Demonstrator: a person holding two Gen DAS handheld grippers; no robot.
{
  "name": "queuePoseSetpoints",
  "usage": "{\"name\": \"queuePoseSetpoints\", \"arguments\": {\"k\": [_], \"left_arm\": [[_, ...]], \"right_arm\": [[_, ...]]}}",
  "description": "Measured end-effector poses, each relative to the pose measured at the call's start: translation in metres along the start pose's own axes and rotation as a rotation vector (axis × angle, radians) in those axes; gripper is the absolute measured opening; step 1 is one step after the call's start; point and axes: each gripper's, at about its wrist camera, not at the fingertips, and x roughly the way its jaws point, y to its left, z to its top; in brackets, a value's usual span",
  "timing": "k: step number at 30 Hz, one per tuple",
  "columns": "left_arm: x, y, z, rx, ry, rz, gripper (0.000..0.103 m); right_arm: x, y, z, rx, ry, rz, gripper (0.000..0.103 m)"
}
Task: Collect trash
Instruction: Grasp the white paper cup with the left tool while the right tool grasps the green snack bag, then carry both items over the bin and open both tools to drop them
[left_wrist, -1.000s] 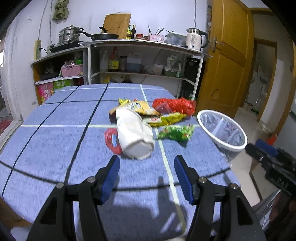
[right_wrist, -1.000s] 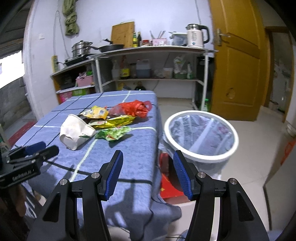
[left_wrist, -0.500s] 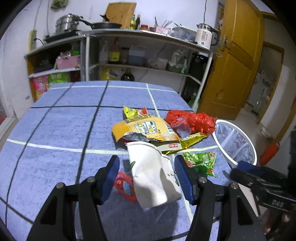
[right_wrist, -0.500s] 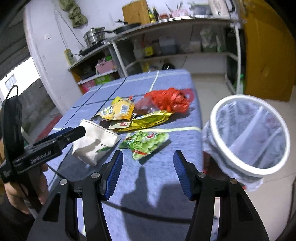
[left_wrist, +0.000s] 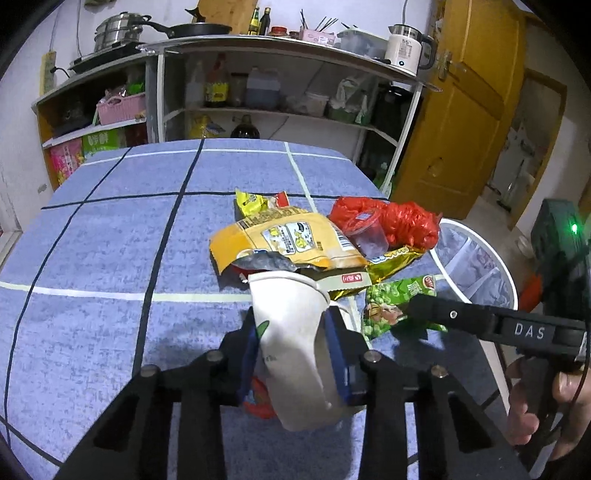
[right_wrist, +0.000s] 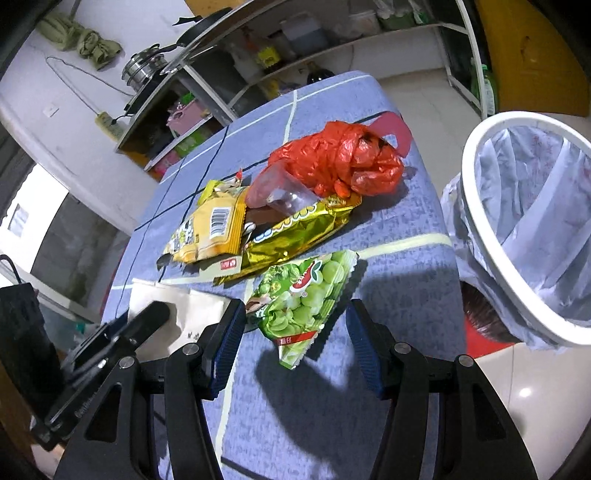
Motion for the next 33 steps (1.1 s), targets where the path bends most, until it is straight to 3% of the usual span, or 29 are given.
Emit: {"name": "queuePoseSetpoints", "arguments": {"k": [2, 3, 8, 15, 25, 33], "left_arm": [[0.0, 0.0, 0.001, 0.004, -0.003, -0.003, 0.036], [0.0, 0.0, 0.001, 0.005, -0.005, -0.004, 0.033], [-0.009, -0.001, 0.001, -0.002, -0.033, -0.043, 0.021], [-0.032, -0.002, 0.001, -0.017, -0.091, -0.097, 0.014], [-0.061, -0.01, 0.016, -0.029, -0.173, -0.126, 0.013], [-0.04, -0.061, 0.036, 0.032, -0.147, -0.217, 0.013]], "right_arm": [[0.002, 0.002, 0.001, -0.009, 0.0, -0.008, 0.053], [0.003, 0.003, 0.0, -0.011, 0.004, -0.009, 0.045], [0.004, 0.004, -0.001, -0.041, -0.011, -0.02, 0.038], [-0.009, -0.001, -0.006, -0.049, -0.036, -0.008, 0.035], [-0.049, -0.013, -0.007, -0.041, -0.121, 0.012, 0.035], [-0.092, -0.058, 0.003, 0.032, -0.216, -0.045, 0.035]]}}
